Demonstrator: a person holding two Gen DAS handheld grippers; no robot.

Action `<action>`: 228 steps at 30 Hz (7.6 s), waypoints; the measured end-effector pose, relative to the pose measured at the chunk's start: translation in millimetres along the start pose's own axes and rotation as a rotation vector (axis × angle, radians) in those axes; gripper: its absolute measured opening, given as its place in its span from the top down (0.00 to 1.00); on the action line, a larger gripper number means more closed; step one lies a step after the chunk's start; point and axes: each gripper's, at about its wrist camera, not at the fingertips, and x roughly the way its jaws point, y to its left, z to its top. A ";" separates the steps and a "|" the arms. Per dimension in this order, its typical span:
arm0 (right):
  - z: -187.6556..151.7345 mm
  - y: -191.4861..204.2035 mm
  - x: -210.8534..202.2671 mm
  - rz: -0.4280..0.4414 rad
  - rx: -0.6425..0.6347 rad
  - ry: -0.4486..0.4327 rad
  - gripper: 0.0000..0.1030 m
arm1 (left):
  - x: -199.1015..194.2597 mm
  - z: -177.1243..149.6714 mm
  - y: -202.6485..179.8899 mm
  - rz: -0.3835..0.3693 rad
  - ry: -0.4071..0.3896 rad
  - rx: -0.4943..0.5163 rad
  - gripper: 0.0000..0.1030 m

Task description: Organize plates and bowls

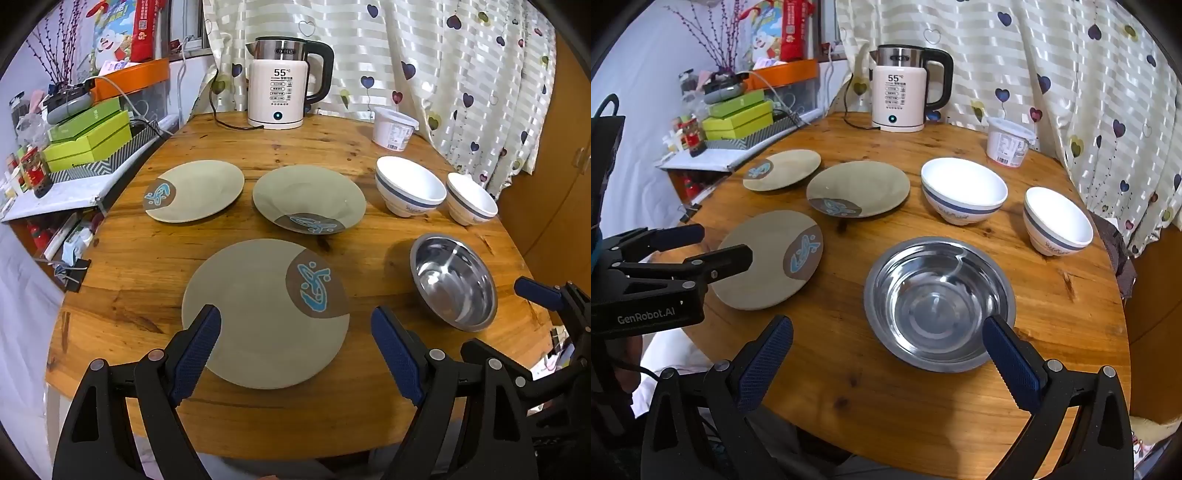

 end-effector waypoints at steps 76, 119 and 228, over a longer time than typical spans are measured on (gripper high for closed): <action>6.7 12.3 -4.6 0.056 -0.022 -0.027 0.00 | -7.6 -5.9 17.9 -0.015 0.012 -0.035 0.18; 12.6 13.7 7.8 0.050 -0.029 0.013 0.00 | -0.5 -6.4 18.9 -0.012 0.017 -0.036 0.18; 205.8 78.2 192.2 0.379 -0.024 0.205 0.21 | 100.5 75.3 192.7 -0.044 0.010 -0.339 0.53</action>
